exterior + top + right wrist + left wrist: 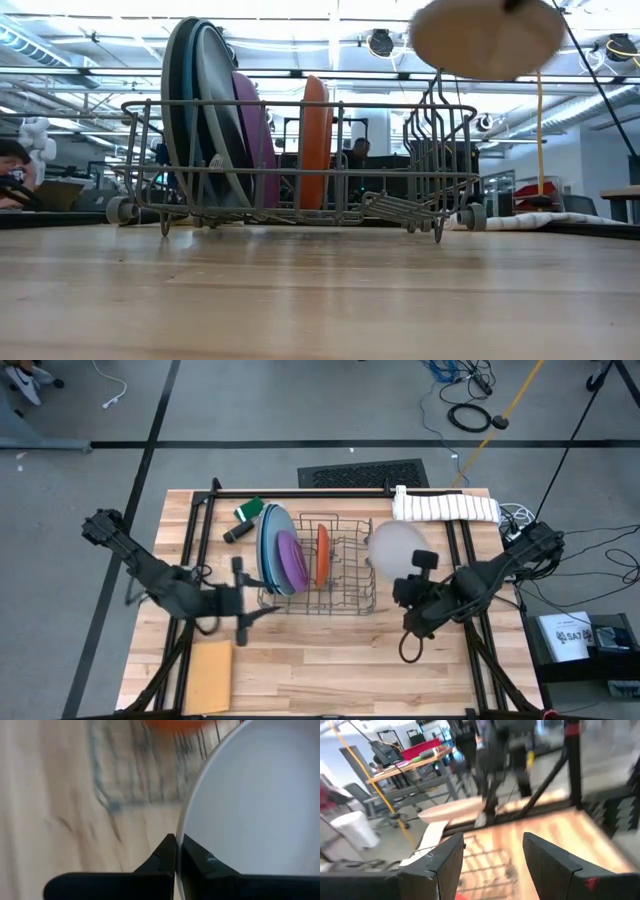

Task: Sort dishes
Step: Put the white plate into the green dish rack

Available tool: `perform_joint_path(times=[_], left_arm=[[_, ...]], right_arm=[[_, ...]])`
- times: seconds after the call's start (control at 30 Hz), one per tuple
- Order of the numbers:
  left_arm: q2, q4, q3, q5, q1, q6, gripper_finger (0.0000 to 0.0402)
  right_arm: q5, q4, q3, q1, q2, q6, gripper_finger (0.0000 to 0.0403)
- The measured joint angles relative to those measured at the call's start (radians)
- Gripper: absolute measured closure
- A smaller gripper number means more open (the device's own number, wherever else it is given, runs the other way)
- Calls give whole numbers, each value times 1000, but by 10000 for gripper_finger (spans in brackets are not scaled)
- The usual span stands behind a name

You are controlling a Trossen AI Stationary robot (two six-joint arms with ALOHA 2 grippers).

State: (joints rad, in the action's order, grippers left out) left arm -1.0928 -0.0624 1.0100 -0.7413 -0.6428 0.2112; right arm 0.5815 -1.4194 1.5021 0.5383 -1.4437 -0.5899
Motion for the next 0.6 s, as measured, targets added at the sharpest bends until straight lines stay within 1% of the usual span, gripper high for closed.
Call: perform_joint_path(times=[0.07, 0.17, 0.27, 0.33, 0.47, 0.6], left_arm=[[-39, 1, 2, 0, 19, 71, 194], [-94, 8, 53, 1, 41, 177, 194], [-137, 3, 130, 2, 52, 266, 194], [-159, -39, 199, 15, 58, 298, 194], [-222, -277, 381, 122, 93, 303, 194], [-343, -537, 555, 203, 142, 273, 194]], right_arm=[[1, 76, 40, -1, 0, 90, 402], [-18, 173, 86, -1, -6, 211, 402], [-87, 229, 126, -1, -23, 296, 402], [-133, 243, 147, -7, -37, 326, 402], [-232, 237, 185, -16, -74, 348, 402], [-313, 244, 206, -32, -104, 374, 402]])
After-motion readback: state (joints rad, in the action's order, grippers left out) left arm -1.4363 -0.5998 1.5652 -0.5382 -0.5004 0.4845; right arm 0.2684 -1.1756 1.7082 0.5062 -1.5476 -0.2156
